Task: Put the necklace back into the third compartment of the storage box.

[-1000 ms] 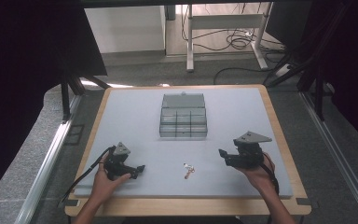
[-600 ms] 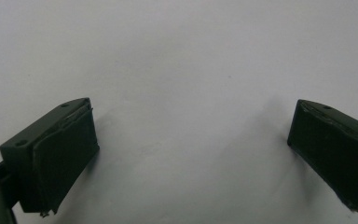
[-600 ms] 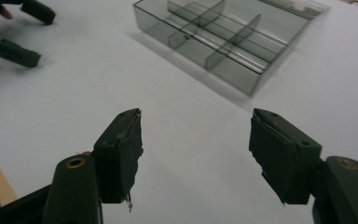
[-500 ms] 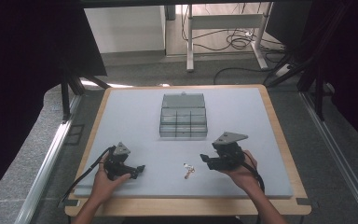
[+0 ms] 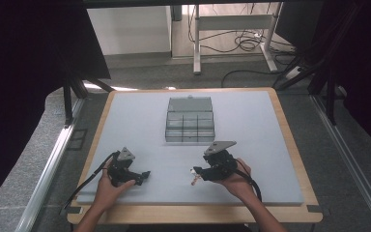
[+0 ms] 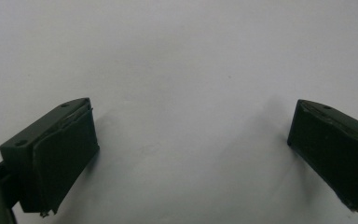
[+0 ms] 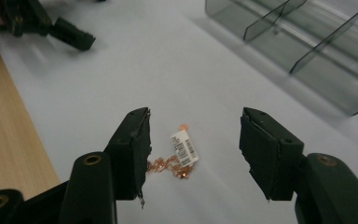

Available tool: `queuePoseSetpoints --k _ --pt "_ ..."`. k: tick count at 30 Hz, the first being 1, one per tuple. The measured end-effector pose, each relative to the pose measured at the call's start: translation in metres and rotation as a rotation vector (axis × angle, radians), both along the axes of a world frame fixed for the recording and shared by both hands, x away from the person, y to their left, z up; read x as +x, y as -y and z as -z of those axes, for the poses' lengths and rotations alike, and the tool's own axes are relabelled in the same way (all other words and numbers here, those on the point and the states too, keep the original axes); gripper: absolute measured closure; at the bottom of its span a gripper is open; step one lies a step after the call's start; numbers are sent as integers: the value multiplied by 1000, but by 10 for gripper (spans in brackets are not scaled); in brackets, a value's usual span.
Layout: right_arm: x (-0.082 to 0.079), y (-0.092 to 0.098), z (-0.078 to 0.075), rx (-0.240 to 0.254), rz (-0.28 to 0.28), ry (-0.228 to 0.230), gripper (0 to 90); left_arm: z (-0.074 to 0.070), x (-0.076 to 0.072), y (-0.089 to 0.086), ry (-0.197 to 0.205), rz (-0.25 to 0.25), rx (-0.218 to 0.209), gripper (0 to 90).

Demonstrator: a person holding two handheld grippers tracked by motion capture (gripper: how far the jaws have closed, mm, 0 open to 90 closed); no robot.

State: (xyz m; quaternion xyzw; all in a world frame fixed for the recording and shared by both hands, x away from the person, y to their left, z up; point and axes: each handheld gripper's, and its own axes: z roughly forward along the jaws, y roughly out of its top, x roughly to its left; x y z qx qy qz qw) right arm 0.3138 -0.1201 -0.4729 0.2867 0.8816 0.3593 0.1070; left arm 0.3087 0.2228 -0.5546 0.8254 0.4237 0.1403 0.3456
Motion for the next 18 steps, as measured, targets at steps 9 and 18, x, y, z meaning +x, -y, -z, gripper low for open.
queuePoseSetpoints --k 9,18 --pt "-4 -9 18 -38 -56 -62 490 0 0 0 1 0 0 9" --pt "-7 -18 28 -75 -99 -97 586 0 0 0 1 0 0 8"
